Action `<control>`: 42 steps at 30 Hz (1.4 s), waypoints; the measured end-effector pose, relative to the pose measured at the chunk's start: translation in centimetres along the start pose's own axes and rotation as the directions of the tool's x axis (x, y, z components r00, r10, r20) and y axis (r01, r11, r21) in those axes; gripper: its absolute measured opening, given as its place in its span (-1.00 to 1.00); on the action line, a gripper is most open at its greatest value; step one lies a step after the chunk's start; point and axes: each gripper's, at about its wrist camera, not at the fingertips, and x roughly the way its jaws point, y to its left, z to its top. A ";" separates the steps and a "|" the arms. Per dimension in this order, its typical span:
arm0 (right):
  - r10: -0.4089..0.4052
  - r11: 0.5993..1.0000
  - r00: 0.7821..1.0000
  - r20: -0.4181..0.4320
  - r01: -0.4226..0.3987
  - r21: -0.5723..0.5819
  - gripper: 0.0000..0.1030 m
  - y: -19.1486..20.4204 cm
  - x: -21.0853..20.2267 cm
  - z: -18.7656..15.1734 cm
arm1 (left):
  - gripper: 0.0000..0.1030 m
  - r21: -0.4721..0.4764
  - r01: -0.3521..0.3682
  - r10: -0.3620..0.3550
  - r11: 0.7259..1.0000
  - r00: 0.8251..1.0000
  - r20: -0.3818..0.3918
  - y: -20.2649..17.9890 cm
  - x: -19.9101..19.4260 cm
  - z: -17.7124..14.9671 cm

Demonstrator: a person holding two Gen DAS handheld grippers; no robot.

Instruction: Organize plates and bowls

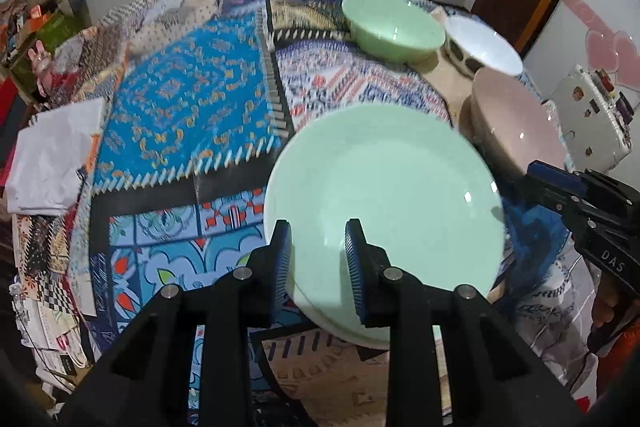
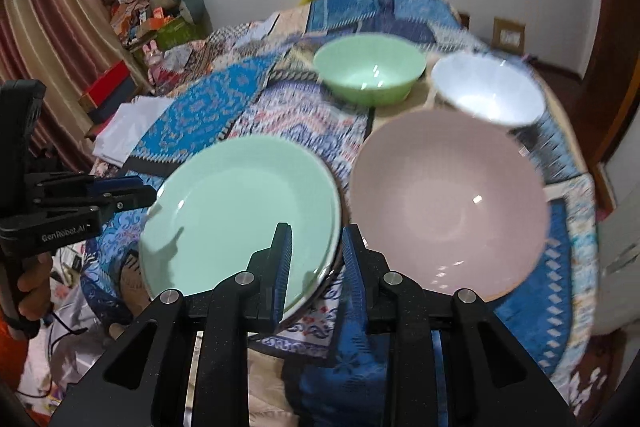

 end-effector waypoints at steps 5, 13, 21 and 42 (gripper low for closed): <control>-0.030 0.999 0.997 0.065 0.028 0.024 -0.34 -1.5 -2.2 0.6 | -0.05 0.026 0.005 -0.007 1.000 0.995 0.100 -1.7 -3.0 1.2; -0.114 0.991 0.982 0.149 0.103 0.080 0.11 -4.4 -5.1 0.8 | 0.42 0.104 0.020 -0.043 0.994 0.974 0.223 -6.1 -5.9 3.3; -0.197 0.976 0.962 0.188 0.175 0.130 0.33 -7.3 -6.5 0.6 | 0.84 0.140 0.058 -0.087 0.988 0.973 0.215 -9.9 -4.5 5.2; -0.139 0.965 0.988 0.063 0.121 0.231 -0.06 -13.1 -0.7 -1.4 | 0.27 0.159 0.107 -0.111 0.981 0.994 0.015 -14.1 7.1 8.3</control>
